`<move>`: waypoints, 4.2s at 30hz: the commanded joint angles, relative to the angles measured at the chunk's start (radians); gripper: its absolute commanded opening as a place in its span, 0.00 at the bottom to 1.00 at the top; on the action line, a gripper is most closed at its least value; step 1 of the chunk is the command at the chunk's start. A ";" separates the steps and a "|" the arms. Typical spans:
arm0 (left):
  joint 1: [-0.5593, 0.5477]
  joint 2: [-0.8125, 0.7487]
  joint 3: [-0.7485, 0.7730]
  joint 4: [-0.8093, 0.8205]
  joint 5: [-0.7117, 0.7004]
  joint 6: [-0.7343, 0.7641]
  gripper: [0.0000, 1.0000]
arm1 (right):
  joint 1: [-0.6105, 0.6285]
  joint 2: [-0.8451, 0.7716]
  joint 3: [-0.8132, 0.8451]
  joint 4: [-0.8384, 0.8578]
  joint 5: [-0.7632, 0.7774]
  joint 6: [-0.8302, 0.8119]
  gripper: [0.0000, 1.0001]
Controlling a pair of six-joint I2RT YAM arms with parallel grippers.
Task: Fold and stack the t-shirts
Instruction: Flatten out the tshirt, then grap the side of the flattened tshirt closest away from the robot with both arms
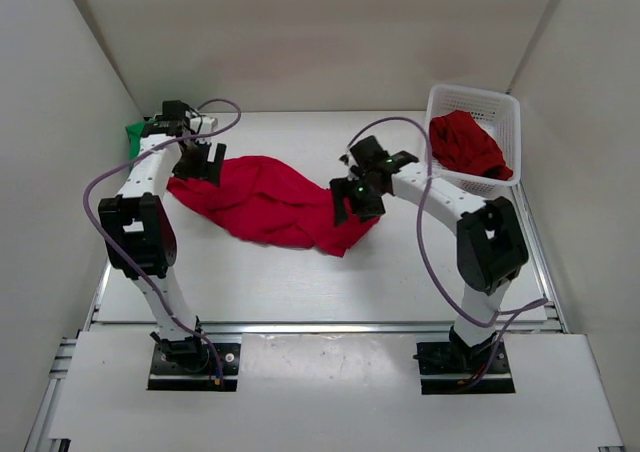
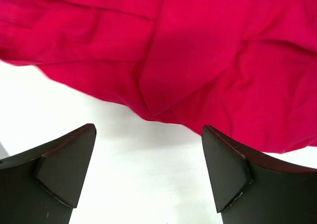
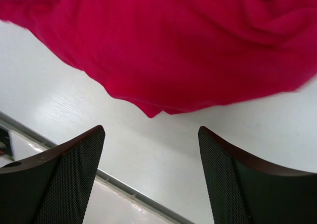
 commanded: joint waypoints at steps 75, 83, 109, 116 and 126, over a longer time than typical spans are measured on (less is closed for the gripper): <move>0.020 -0.189 -0.273 -0.045 0.078 0.228 0.00 | -0.319 -0.001 0.284 -0.238 -0.029 -0.033 0.00; -0.098 0.016 0.434 0.438 -0.242 0.174 0.00 | -0.495 0.236 1.075 0.259 0.006 0.080 0.00; -0.009 -0.547 -0.613 0.173 0.057 0.410 0.00 | -0.090 -0.688 -0.587 0.263 0.312 -0.082 0.00; -0.013 -0.639 -0.876 0.024 -0.059 0.479 0.00 | -0.082 -0.843 -0.788 0.129 0.088 0.051 0.01; -0.012 -0.643 -0.867 0.004 -0.072 0.427 0.00 | -0.134 -0.809 -0.797 0.162 0.074 -0.002 0.00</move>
